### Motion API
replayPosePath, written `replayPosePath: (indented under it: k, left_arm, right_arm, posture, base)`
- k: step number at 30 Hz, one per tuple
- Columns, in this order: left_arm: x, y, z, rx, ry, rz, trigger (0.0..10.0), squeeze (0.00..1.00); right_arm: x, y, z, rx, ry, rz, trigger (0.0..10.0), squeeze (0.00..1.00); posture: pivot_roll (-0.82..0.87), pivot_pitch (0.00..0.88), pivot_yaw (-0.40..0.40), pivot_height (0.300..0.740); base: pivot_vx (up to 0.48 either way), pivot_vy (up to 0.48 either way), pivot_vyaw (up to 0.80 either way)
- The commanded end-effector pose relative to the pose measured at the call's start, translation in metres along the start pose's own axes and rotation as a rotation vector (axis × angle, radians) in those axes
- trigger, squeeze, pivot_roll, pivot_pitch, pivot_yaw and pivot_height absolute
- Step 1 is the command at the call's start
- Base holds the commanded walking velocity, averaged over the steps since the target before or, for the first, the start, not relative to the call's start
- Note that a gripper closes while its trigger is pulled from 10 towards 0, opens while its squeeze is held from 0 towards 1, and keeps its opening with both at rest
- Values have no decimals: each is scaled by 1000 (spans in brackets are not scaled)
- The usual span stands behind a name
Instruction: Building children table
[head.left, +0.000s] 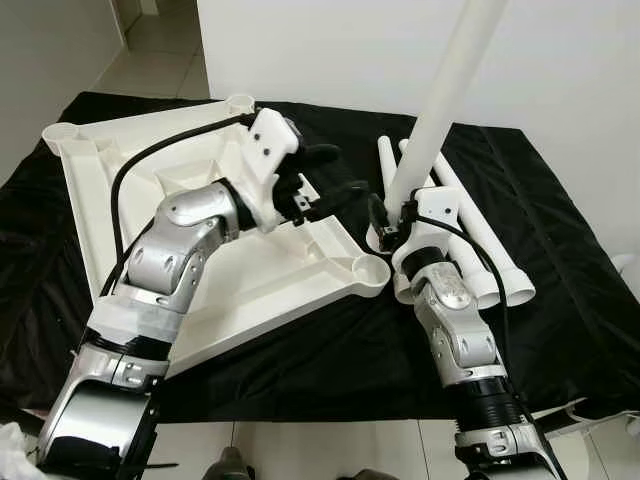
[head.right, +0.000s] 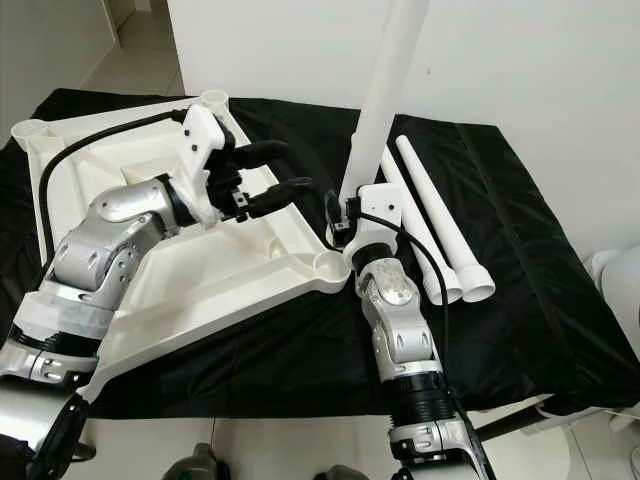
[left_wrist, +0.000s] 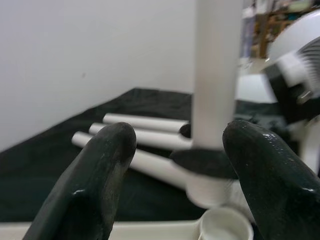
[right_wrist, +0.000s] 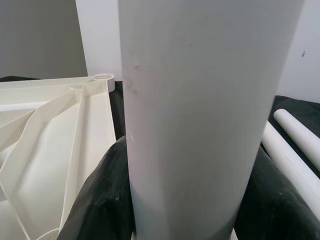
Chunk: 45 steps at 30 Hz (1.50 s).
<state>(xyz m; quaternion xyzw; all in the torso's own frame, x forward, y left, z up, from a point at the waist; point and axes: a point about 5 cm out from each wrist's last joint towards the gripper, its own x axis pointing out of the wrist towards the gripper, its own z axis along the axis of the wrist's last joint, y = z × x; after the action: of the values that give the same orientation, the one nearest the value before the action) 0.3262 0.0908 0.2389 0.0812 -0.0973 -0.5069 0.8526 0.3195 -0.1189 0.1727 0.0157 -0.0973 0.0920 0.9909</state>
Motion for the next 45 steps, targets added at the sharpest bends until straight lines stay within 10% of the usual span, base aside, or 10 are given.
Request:
replayPosePath:
  k: [1, 17, 30, 45]
  left_arm:
    - [-4, -2, -13, -14, 47, 24, 10000, 0]
    - [-44, -19, -46, -182, 140, -20, 10000, 0]
    - [-25, -71, -31, -175, 68, -216, 10000, 0]
    - [-17, -87, -35, -130, 93, -219, 10000, 0]
  right_arm:
    - [-2, -3, 2, -1, -12, -5, 10000, 0]
    - [-2, -6, 4, -11, -21, -22, 10000, 0]
    - [-10, -8, -4, -35, 11, -5, 10000, 0]
    - [-16, 0, -26, -57, 61, 137, 10000, 0]
  posture:
    - [70, 0, -49, 740]
    - [64, 2, -26, 740]
    - [60, 24, -36, 740]
    - [64, 23, -42, 740]
  base:
    - [0, 0, 0]
    - [0, 0, 0]
    - [0, 0, 0]
    - [0, 0, 0]
